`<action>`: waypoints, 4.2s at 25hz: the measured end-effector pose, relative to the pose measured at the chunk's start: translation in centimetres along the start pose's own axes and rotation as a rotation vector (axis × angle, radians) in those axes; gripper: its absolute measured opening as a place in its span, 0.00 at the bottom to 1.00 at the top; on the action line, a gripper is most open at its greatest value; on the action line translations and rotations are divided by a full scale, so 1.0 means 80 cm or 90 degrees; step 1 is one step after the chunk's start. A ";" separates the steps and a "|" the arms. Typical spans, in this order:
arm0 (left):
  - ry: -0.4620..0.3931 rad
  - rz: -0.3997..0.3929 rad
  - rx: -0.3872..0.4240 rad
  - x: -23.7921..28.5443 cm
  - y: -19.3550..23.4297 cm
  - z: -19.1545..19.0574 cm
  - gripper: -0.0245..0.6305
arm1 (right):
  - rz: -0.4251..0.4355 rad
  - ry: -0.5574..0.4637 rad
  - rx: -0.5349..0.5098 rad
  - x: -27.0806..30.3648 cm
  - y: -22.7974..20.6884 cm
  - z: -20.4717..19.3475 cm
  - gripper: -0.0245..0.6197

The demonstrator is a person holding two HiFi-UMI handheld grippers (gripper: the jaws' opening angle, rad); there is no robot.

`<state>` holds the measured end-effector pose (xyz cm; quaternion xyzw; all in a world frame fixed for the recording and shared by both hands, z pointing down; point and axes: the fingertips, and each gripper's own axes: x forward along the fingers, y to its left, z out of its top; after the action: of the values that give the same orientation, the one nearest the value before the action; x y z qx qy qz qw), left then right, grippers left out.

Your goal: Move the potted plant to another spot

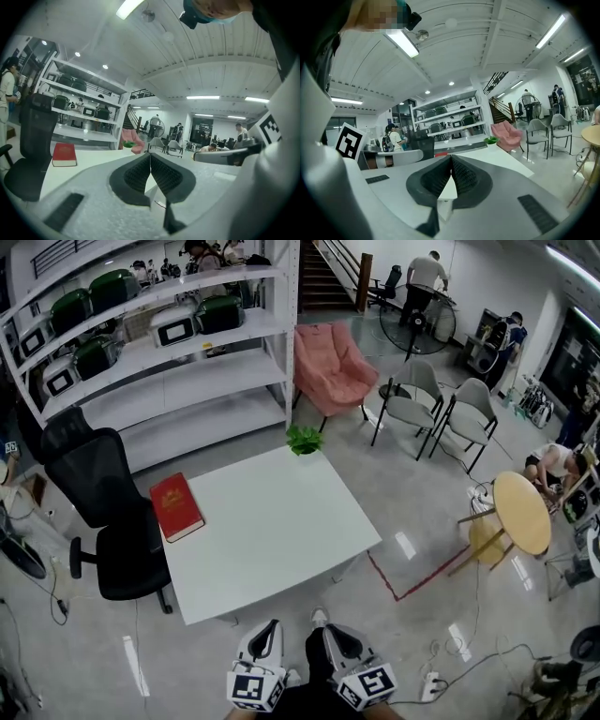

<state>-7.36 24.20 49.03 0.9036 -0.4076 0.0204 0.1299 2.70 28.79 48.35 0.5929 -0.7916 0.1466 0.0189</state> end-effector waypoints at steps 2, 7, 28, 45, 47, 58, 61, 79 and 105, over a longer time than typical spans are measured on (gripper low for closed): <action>-0.003 0.009 0.007 0.025 0.005 0.004 0.06 | 0.010 -0.005 0.001 0.021 -0.019 0.008 0.05; -0.012 0.026 0.009 0.100 0.015 0.025 0.06 | 0.028 -0.008 0.001 0.074 -0.076 0.033 0.05; -0.026 0.156 0.005 0.324 0.058 0.095 0.06 | 0.135 0.026 -0.028 0.280 -0.271 0.105 0.05; -0.038 0.136 0.012 0.382 0.095 0.097 0.06 | 0.123 0.055 -0.061 0.383 -0.316 0.097 0.05; -0.041 0.136 0.012 0.391 0.106 0.101 0.06 | 0.119 0.057 -0.067 0.401 -0.321 0.096 0.05; 0.003 0.097 0.017 0.445 0.137 0.094 0.06 | 0.083 0.115 -0.129 0.493 -0.371 0.078 0.06; 0.001 0.091 0.015 0.458 0.148 0.098 0.06 | 0.081 0.141 -0.162 0.522 -0.383 0.069 0.06; 0.033 0.075 -0.017 0.489 0.214 0.082 0.06 | 0.057 0.332 -0.545 0.674 -0.437 -0.017 0.06; 0.050 0.092 -0.035 0.500 0.256 0.073 0.06 | 0.067 0.463 -0.756 0.762 -0.496 -0.072 0.14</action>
<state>3.69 -19.54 53.55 0.8666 -0.4665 0.0535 0.1690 21.30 -36.68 74.56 0.3565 -0.7090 -0.1212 0.5962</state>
